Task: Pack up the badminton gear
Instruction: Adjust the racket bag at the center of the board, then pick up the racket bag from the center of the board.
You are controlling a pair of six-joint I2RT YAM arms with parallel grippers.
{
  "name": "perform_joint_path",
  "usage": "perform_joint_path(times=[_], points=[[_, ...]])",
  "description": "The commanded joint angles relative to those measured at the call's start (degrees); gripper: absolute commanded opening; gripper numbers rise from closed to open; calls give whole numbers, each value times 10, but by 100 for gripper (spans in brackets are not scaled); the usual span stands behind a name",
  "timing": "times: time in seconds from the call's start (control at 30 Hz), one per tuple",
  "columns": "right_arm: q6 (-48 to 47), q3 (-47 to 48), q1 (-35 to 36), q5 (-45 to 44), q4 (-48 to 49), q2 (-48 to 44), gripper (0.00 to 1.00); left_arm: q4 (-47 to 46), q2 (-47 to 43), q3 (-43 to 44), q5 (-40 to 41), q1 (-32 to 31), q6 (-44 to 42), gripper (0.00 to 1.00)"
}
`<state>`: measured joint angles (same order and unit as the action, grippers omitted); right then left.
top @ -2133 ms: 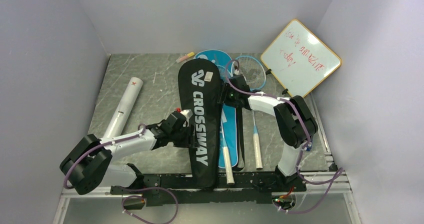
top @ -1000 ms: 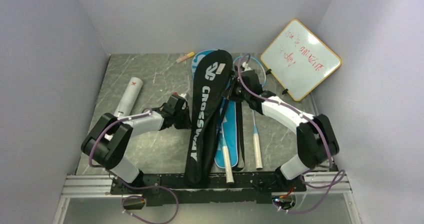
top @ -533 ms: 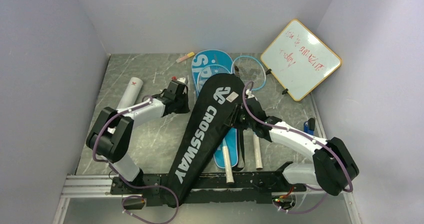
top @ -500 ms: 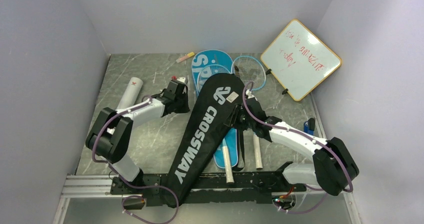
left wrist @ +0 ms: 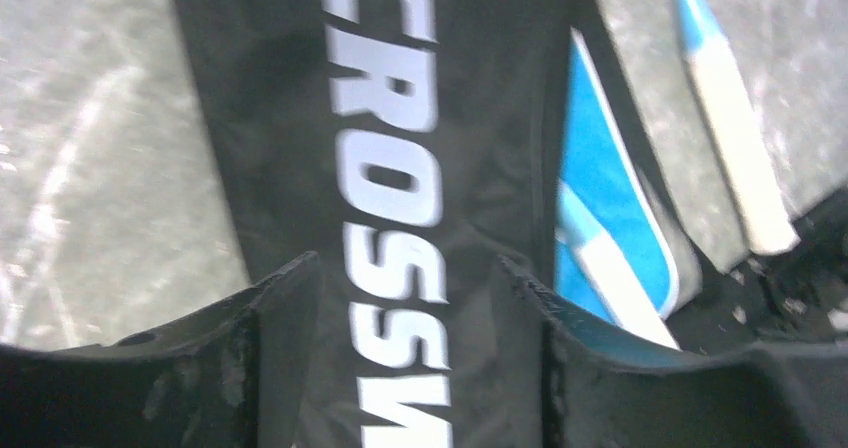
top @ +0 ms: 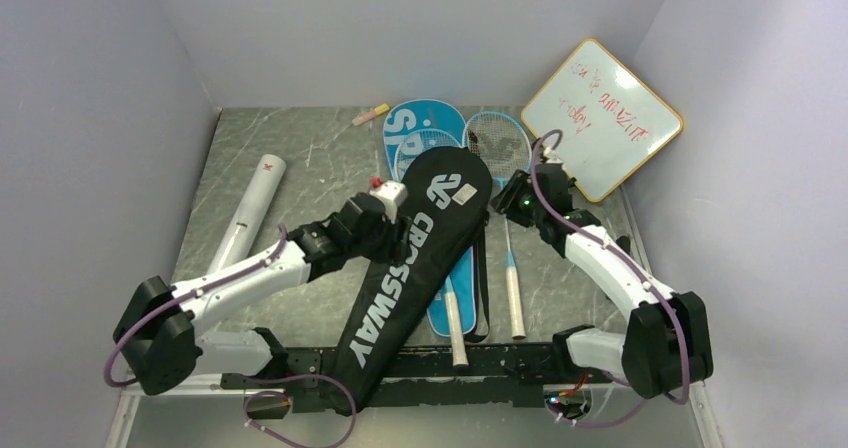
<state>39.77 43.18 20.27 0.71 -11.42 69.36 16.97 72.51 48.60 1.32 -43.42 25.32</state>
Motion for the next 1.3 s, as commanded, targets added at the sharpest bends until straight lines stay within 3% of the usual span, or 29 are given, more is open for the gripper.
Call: perform_joint_path(times=[0.0, 0.07, 0.13, 0.4, 0.7, 0.93, 1.27], points=[[-17, 17, -93, 50, 10, 6, 45, 42, -32, -1, 63, -85, -24, 77], [-11, 16, -120, 93, 30, 25, 43, 52, -32, -1, 93, -121, -27, 89], [-9, 16, -133, 133, 49, 46, 38, 65, -25, 1, 125, -161, -28, 95], [-19, -4, -136, 195, 90, 75, 36, 185, 68, 58, 287, -300, 26, 92], [-40, -37, -135, 200, 111, 90, 26, 276, 157, 120, 308, -382, 81, 88], [-45, -46, -135, 197, 112, 82, 26, 250, 180, 120, 272, -406, 93, 89], [-60, -51, -136, 186, 144, 67, 26, 280, 255, 127, 311, -409, 131, 88]])
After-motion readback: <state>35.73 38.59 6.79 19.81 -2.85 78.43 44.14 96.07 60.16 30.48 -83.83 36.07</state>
